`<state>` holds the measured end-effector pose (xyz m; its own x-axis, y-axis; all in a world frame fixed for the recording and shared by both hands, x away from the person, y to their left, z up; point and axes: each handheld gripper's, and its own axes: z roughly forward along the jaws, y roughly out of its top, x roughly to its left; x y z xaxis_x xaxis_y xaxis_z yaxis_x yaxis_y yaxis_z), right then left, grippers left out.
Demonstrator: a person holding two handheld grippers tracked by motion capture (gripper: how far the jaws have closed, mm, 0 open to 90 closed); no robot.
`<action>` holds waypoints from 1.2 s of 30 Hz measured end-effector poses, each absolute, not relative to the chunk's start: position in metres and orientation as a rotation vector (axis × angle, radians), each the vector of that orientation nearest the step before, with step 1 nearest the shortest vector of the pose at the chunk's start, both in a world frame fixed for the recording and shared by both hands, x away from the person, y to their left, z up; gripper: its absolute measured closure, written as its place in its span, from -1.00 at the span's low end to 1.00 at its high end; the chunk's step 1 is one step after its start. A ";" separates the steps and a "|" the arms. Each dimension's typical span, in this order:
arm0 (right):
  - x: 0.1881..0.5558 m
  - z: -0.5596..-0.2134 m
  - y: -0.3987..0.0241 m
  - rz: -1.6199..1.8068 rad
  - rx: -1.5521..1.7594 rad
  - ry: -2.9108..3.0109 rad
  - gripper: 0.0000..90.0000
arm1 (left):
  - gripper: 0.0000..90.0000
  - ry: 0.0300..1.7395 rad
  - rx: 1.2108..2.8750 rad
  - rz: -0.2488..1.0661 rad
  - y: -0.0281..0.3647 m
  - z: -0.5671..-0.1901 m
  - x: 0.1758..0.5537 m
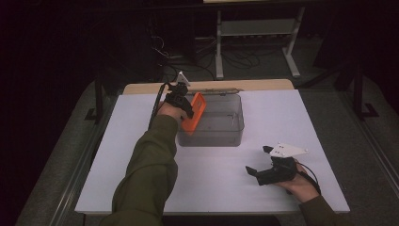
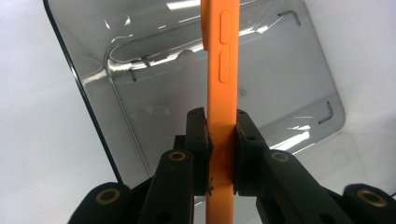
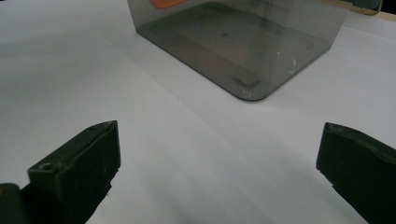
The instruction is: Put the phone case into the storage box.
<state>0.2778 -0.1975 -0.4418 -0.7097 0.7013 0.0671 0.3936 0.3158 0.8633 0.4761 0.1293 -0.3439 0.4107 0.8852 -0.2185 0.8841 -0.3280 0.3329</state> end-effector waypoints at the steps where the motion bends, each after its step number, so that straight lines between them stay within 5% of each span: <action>1: 0.278 -0.442 -0.198 1.348 0.983 2.267 -1.00 | 0.76 1.519 2.271 0.005 0.129 -0.344 0.476; 36: 0.279 -0.442 -0.197 1.352 0.974 2.270 -1.00 | 0.75 1.627 2.256 0.021 0.133 -0.358 0.473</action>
